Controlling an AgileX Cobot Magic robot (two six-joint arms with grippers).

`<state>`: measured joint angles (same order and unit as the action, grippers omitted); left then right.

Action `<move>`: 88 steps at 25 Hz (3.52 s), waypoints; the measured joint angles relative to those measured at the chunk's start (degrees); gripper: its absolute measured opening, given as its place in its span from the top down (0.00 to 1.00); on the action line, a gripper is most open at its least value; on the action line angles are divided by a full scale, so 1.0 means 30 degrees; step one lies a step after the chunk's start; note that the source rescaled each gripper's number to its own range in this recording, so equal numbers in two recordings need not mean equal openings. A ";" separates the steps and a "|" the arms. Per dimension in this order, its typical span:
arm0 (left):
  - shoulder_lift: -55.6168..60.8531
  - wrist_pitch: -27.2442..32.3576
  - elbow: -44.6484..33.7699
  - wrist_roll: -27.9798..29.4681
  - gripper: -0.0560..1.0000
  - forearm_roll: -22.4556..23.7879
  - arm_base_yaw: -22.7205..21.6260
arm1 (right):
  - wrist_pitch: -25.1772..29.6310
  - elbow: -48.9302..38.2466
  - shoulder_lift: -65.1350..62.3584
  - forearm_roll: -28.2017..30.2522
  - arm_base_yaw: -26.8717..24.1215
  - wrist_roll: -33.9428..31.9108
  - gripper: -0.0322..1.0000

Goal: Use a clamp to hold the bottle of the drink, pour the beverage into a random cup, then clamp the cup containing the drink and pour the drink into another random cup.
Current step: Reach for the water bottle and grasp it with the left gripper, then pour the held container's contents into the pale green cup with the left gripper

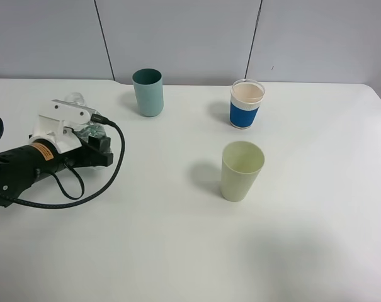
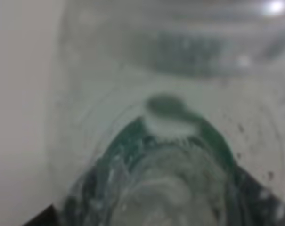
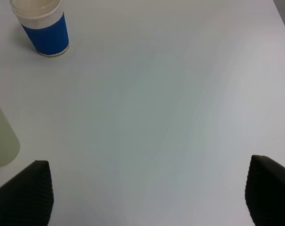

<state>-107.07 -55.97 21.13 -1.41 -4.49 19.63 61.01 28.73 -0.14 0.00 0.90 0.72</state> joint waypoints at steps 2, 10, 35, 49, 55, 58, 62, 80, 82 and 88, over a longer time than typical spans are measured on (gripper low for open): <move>0.0000 0.0000 0.0000 0.0000 0.93 -0.0017 0.0000 | 0.0000 0.0000 0.0000 0.0000 0.0000 0.0000 0.47; 0.0233 0.0310 0.0000 0.0000 0.92 -0.0852 0.0000 | 0.0000 0.0000 0.0000 0.0000 0.0000 0.0000 0.47; 0.9459 0.5664 0.0572 -1.7192 0.92 -1.9673 0.5034 | 0.0000 0.0000 0.0000 0.0000 0.0000 0.0000 0.47; 0.9628 0.3011 0.4567 -3.2680 0.92 -3.1444 1.0642 | 0.0000 0.0000 0.0000 0.0000 0.0000 0.0000 0.47; 0.8136 0.2378 0.5232 -3.3947 0.92 -3.1905 1.1624 | 0.0000 0.0000 0.0000 0.0000 0.0000 0.0000 0.47; 0.7129 0.2225 0.5844 -3.4433 0.92 -3.1906 1.1875 | 0.0000 0.0000 0.0000 0.0000 0.0000 0.0000 0.47; 0.5662 0.2147 0.6711 -3.5274 0.92 -3.1921 1.2154 | 0.0000 0.0000 0.0000 0.0000 0.0000 0.0000 0.47; 0.1241 0.1298 1.1026 -4.0453 0.92 -3.1927 1.3848 | 0.0000 0.0000 0.0000 0.0000 0.0000 0.0000 0.47; 0.0923 0.1182 1.1246 -4.0899 0.92 -3.1927 1.3948 | 0.0000 0.0000 0.0000 0.0000 0.0000 0.0000 0.47; -0.0031 0.1094 1.1267 -4.1898 0.92 -3.1927 1.4378 | 0.0000 0.0000 0.0000 0.0000 0.0000 0.0000 0.47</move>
<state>-107.17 -52.69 54.93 -127.11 -100.27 62.76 61.01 28.73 -0.14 0.00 0.90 0.72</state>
